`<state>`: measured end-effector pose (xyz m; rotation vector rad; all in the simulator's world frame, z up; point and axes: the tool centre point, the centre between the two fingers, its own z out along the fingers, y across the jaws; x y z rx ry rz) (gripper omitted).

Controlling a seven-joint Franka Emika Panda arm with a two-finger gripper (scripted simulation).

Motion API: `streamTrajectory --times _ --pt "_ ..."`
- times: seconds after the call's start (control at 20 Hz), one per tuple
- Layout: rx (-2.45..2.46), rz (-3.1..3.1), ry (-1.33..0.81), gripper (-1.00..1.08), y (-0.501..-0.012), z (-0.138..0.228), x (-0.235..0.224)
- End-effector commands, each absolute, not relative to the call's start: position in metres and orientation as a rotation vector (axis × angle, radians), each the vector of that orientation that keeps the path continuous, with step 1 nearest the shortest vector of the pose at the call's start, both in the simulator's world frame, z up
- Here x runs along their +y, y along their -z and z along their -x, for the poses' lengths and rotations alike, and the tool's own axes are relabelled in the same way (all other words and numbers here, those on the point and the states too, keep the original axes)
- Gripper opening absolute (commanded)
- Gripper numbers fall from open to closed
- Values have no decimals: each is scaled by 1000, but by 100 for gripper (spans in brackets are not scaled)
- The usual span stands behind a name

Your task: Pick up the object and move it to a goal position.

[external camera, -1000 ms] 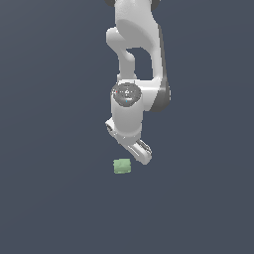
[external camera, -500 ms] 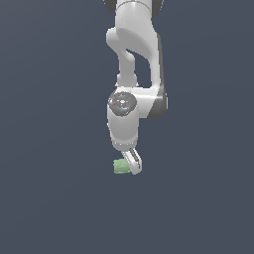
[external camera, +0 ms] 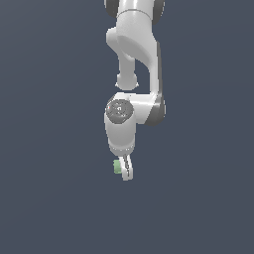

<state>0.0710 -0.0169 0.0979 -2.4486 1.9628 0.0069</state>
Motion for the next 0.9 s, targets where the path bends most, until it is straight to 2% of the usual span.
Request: streamTrajectory --times 0.0,0.85 --pt "2018 2405 -4 100 -96 -73 -19" --pt "2102 2335 0 100 -77 -76 -21"
